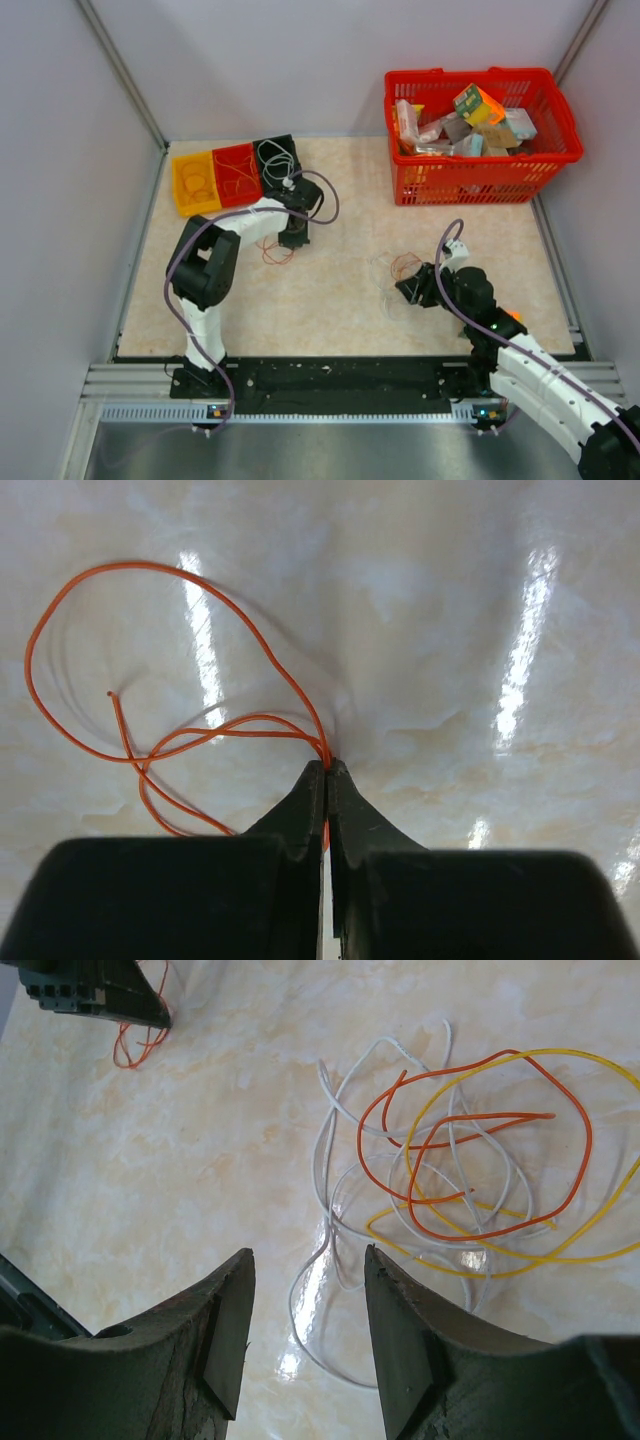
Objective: Untangle the cables
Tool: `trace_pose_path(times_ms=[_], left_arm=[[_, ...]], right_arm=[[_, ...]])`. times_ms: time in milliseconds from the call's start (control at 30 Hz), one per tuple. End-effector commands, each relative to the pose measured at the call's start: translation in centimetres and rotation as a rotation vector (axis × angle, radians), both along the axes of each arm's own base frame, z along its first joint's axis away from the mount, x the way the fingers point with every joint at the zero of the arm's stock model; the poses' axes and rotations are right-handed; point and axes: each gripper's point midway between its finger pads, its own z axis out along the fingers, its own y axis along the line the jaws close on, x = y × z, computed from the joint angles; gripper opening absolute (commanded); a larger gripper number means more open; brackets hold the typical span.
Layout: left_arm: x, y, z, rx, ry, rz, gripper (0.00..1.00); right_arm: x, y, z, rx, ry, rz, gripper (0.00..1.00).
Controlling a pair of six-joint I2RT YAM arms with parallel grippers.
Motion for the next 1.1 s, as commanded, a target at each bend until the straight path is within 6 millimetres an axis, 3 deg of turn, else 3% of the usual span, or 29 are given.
trace_pose_path(times_ms=[0,167,400,567,733,833,900,1067], left_arm=[[0.4,1.0,4.0,-0.037,-0.109,0.017,0.0],[1.6,3.2,7.7,-0.082,-0.198,0.091,0.0],[4.7,9.1,13.3,-0.252,-0.319,0.303,0.0],[6.9,13.6,18.2,-0.346,-0.441,0.419,0.0],[8.0,16.6,23.9,-0.383,-0.584,0.466,0.0],[7.9,17.0,27.4,-0.394,-0.666,0.447,0.0],[7.7,16.4,28.5,-0.42,-0.685,0.409,0.0],[5.7,12.1,27.9,-0.574,-0.583,0.262,0.0]], right_arm=[[0.5,0.0,0.8,0.008,-0.039,-0.001,0.48],[0.4,0.0,0.7,0.008,-0.038,0.003,0.48],[0.4,0.1,0.8,0.01,-0.039,0.003,0.48],[0.4,0.1,0.8,0.01,-0.039,0.003,0.48],[0.4,0.1,0.7,0.01,-0.037,0.004,0.48],[0.4,0.1,0.8,0.011,-0.038,0.006,0.48],[0.4,0.1,0.7,0.008,-0.036,0.006,0.48],[0.4,0.2,0.7,0.009,-0.034,0.007,0.48]])
